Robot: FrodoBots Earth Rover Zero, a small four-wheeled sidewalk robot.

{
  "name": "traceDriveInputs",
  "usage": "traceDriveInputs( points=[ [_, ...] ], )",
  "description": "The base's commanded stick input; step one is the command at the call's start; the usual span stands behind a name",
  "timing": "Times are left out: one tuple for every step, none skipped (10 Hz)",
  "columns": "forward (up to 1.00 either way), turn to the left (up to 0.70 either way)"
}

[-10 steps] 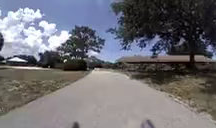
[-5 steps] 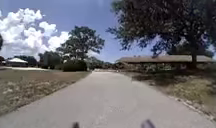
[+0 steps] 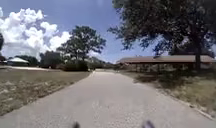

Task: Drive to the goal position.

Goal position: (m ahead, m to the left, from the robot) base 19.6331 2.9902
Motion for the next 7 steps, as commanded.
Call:
traceDriveInputs(
  points=[
    [0.5,0.0],
    [0.5,0.0],
    [0.5,0.0],
    [0.5,0.0],
    [0.5,0.0],
    [0.5,0.11],
    [0.5,0.25]
  ],
)
